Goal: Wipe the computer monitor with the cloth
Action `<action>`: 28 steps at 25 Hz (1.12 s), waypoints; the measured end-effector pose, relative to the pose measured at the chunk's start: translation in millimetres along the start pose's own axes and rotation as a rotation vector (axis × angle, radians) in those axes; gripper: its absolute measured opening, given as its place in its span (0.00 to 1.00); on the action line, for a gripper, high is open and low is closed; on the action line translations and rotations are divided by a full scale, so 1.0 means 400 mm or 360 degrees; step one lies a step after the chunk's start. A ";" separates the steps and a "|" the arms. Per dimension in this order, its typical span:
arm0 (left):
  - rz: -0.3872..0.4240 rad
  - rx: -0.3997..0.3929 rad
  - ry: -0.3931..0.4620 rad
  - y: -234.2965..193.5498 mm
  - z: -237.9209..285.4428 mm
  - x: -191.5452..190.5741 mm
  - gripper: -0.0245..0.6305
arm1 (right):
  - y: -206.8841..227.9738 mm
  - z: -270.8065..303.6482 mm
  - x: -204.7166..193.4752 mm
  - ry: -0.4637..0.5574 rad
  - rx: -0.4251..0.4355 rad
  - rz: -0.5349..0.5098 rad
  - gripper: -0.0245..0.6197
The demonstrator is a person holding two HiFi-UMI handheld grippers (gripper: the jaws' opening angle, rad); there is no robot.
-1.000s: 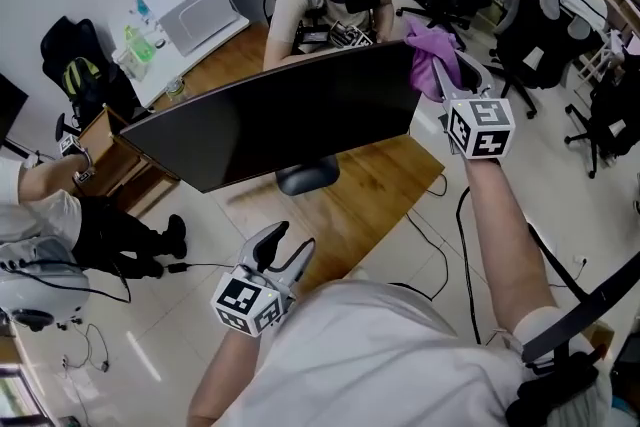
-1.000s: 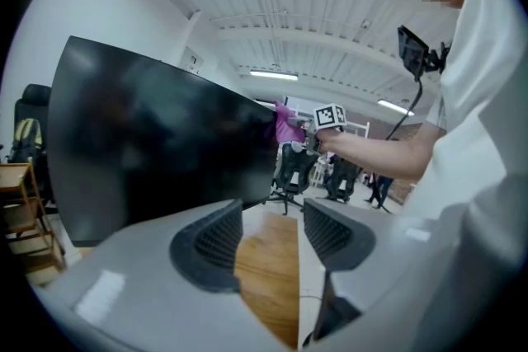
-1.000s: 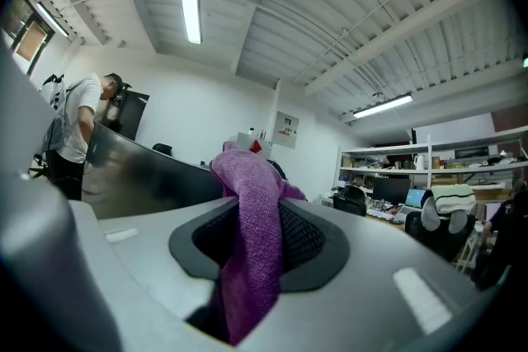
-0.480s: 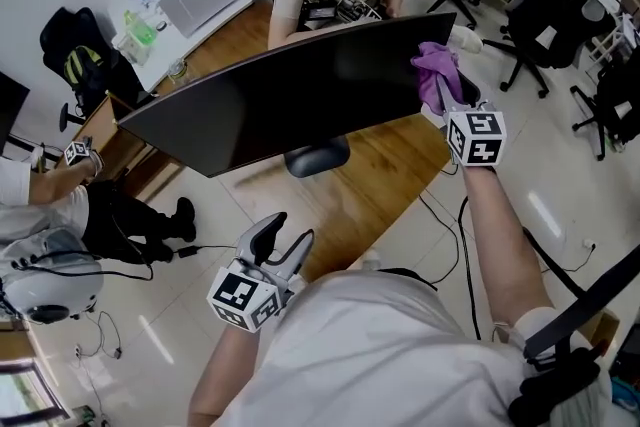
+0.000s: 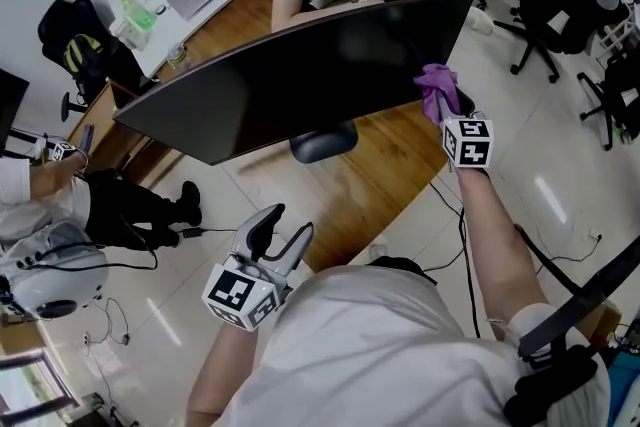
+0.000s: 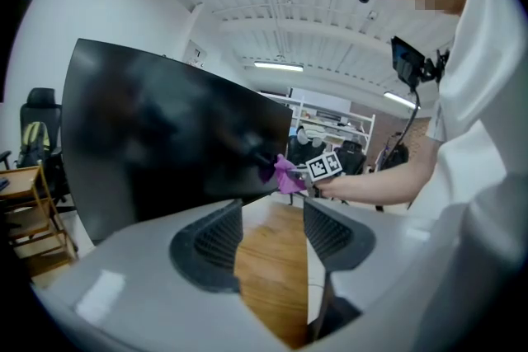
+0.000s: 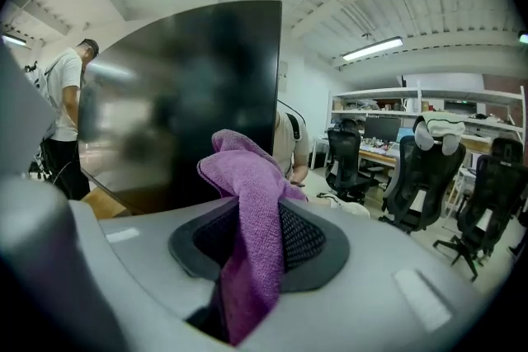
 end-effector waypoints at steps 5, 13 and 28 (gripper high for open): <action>-0.0014 0.0018 -0.0019 -0.009 -0.007 -0.008 0.40 | -0.013 0.054 -0.125 -0.0159 0.0009 0.0051 0.22; -0.0069 0.0079 -0.0035 -0.035 -0.027 -0.008 0.40 | -0.060 0.101 -0.184 -0.0262 0.0036 0.0088 0.22; -0.0102 0.0113 0.0005 -0.090 -0.142 -0.058 0.40 | -0.282 0.103 -0.142 -0.0252 0.0160 0.0079 0.22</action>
Point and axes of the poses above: the fingertips, and each gripper's own axes: z forward along the fingers, y to its right, x out of its top, the point moved 1 cm from there along -z, backward along the fingers, and after that the axes turned 9 degrees about -y, right-handed, at the moved point
